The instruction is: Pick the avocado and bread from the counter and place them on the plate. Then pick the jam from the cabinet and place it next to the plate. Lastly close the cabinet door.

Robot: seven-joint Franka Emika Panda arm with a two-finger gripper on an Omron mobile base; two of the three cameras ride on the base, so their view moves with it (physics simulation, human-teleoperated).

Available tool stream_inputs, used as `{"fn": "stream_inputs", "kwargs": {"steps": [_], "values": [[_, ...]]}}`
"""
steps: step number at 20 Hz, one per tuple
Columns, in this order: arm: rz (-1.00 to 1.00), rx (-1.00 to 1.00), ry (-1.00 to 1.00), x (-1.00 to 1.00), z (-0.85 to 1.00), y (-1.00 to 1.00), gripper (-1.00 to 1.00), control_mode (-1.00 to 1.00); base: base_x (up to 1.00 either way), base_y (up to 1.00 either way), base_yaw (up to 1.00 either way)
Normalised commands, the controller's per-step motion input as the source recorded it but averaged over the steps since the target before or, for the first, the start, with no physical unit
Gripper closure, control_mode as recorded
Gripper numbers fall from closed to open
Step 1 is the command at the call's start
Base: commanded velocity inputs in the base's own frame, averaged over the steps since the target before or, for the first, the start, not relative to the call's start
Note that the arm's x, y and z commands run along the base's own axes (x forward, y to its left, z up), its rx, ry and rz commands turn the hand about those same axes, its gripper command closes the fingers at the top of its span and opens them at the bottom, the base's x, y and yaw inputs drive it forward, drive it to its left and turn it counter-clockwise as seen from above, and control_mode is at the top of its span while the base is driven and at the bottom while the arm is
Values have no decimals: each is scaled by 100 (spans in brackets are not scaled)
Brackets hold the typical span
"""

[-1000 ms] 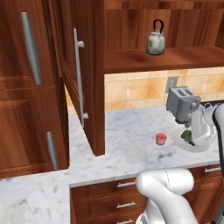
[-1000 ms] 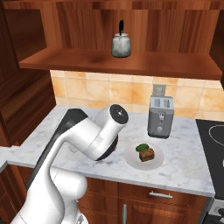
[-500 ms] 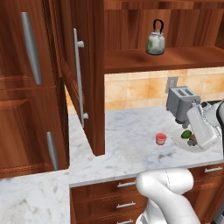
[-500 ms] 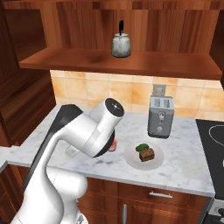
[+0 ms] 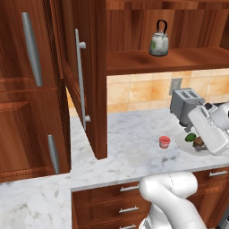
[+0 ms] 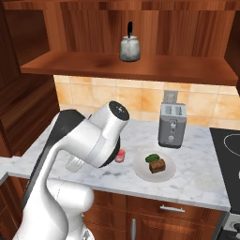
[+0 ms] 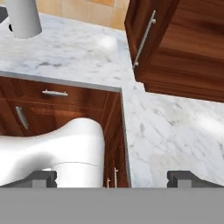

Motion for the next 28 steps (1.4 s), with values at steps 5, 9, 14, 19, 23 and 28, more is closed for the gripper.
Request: {"fn": "stream_inputs", "kwargs": {"steps": [5, 9, 14, 19, 23, 28], "values": [[3, 1, 0, -26, 13, 21, -100, -100, 0, 0, 0], [0, 7, -2, -28, 8, 22, -100, -100, 0, 0, 0], [0, 10, -9, -31, 5, 24, -100, -100, 0, 0, 0], [0, 7, -10, -33, 10, 18, -100, -100, 0, 0, 0], [0, 0, -7, -28, 16, 24, -100, -100, 0, 0, 0], [1, 0, -9, -26, 23, 22, -100, -100, 0, 0, 0]]}}
